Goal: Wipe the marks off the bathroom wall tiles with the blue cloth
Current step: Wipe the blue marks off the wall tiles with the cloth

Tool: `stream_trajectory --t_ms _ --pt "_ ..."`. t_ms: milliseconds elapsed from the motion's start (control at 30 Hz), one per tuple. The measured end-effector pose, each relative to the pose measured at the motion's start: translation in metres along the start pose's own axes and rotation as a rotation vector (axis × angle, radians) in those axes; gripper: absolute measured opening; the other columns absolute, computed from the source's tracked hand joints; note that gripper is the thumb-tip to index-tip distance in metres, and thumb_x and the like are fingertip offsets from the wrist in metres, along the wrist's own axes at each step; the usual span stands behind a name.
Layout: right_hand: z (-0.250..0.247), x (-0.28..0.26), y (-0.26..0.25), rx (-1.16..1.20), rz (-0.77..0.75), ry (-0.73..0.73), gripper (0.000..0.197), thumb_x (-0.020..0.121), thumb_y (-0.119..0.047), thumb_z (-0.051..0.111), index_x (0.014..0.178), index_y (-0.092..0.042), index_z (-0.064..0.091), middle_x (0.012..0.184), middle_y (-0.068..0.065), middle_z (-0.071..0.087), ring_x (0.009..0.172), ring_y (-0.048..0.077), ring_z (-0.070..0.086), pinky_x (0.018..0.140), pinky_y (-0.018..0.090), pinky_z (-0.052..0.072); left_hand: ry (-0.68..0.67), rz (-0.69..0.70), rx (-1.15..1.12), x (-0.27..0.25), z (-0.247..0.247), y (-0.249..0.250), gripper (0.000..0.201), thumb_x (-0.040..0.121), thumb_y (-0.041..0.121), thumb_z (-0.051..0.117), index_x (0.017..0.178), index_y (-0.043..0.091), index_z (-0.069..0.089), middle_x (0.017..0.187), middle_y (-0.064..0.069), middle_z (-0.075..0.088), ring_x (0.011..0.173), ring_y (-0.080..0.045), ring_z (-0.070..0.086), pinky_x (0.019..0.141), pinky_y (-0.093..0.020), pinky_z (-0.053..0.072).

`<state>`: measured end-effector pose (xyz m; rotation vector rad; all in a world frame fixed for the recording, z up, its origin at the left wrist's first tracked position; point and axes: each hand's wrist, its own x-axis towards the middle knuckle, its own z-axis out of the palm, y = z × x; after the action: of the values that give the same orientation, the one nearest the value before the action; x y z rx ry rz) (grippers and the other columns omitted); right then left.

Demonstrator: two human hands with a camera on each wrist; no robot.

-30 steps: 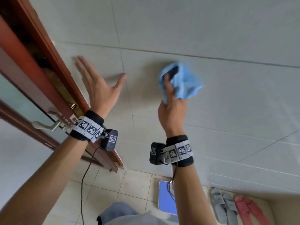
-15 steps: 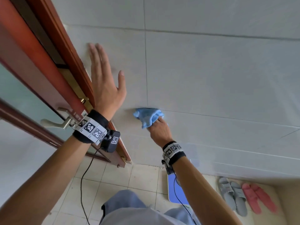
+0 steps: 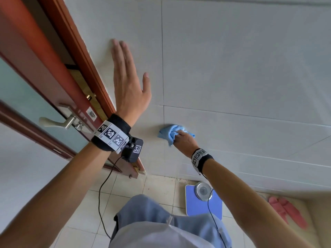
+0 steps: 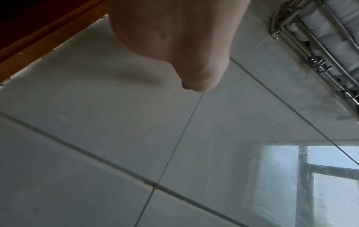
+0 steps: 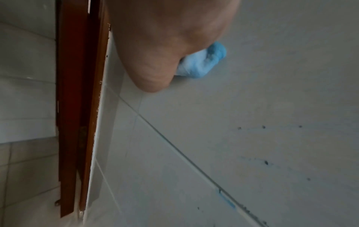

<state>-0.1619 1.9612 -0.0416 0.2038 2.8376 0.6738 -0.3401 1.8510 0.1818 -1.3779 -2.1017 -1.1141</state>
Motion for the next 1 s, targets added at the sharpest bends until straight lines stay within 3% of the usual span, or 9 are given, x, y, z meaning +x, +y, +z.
stream_trajectory --t_ms 167,267,400,467,533,633,767,900,1000 --pt "-0.031 -0.026 0.028 0.029 0.127 0.181 0.045 0.075 -0.012 0.07 0.118 -0.026 0.075 0.114 -0.003 0.074 0.112 0.019 0.065 0.105 0.035 0.037 -0.039 -0.035 -0.048 -0.009 0.003 0.015 0.079 0.103 0.02 0.048 0.162 -0.01 0.006 0.169 -0.035 -0.003 0.161 -0.042 0.002 0.132 -0.042 0.013" --pt "-0.102 -0.044 0.077 0.146 0.33 0.519 0.055 0.065 0.0 0.071 0.117 -0.018 0.078 0.105 0.008 0.076 0.102 0.031 0.065 0.094 0.041 0.038 -0.005 -0.049 -0.095 0.001 0.0 0.041 0.074 0.104 0.017 0.044 0.161 -0.013 0.007 0.168 -0.036 -0.001 0.159 -0.046 0.001 0.132 -0.042 0.006" --pt "-0.213 -0.074 0.152 0.322 0.664 0.975 0.068 0.073 -0.004 0.051 0.136 -0.022 0.068 0.116 0.015 0.072 0.102 0.04 0.061 0.087 0.046 0.046 0.068 0.069 -0.047 0.019 -0.01 0.082 0.068 0.104 0.012 0.044 0.161 -0.01 0.014 0.168 -0.035 0.007 0.159 -0.049 0.006 0.132 -0.041 0.009" --pt "-0.247 -0.089 0.182 0.318 0.741 1.11 0.069 0.073 -0.004 0.051 0.138 -0.018 0.066 0.136 0.013 0.066 0.119 0.039 0.06 0.098 0.046 0.046 0.079 0.107 0.011 0.025 -0.013 0.097 0.069 0.103 0.013 0.046 0.163 -0.005 0.018 0.17 -0.031 0.01 0.159 -0.048 0.008 0.132 -0.043 0.014" --pt "-0.251 -0.095 0.192 0.249 0.747 1.175 0.073 0.074 0.004 0.052 0.144 -0.017 0.06 0.155 0.012 0.051 0.142 0.036 0.047 0.109 0.048 0.041 0.074 0.117 0.054 0.027 -0.012 0.107 0.071 0.103 0.018 0.049 0.164 -0.001 0.018 0.171 -0.028 0.011 0.159 -0.047 0.009 0.13 -0.048 0.02" --pt "-0.206 -0.091 0.172 0.244 0.637 1.124 0.07 0.079 0.008 0.051 0.144 -0.016 0.061 0.156 0.011 0.049 0.147 0.033 0.042 0.112 0.05 0.04 0.044 0.125 0.108 0.027 -0.009 0.114 0.08 0.101 0.03 0.054 0.165 0.001 0.016 0.171 -0.027 0.009 0.159 -0.048 0.008 0.128 -0.05 0.023" --pt "-0.105 -0.103 0.14 0.233 0.435 0.85 0.06 0.074 0.001 0.058 0.128 -0.02 0.073 0.115 0.01 0.074 0.104 0.036 0.065 0.092 0.045 0.041 -0.006 0.14 0.197 0.025 -0.003 0.115 0.098 0.094 0.035 0.069 0.167 0.006 0.01 0.172 -0.027 0.005 0.158 -0.05 0.004 0.129 -0.054 0.02" --pt "-0.054 -0.137 0.141 0.155 0.268 0.669 0.056 0.061 0.006 0.081 0.113 -0.015 0.079 0.104 0.009 0.077 0.11 0.033 0.059 0.102 0.041 0.039 -0.055 0.178 0.26 0.016 0.006 0.123 0.117 0.084 0.04 0.085 0.168 0.011 0.008 0.172 -0.026 0.003 0.158 -0.05 0.003 0.129 -0.056 0.016" --pt "-0.058 -0.165 0.165 0.136 0.22 0.678 0.053 0.062 0.004 0.078 0.111 -0.017 0.079 0.106 0.008 0.077 0.111 0.032 0.062 0.101 0.043 0.044 -0.066 0.215 0.279 0.012 0.015 0.141 0.124 0.08 0.047 0.087 0.168 0.012 0.007 0.172 -0.025 0.004 0.158 -0.049 0.004 0.13 -0.053 0.013"
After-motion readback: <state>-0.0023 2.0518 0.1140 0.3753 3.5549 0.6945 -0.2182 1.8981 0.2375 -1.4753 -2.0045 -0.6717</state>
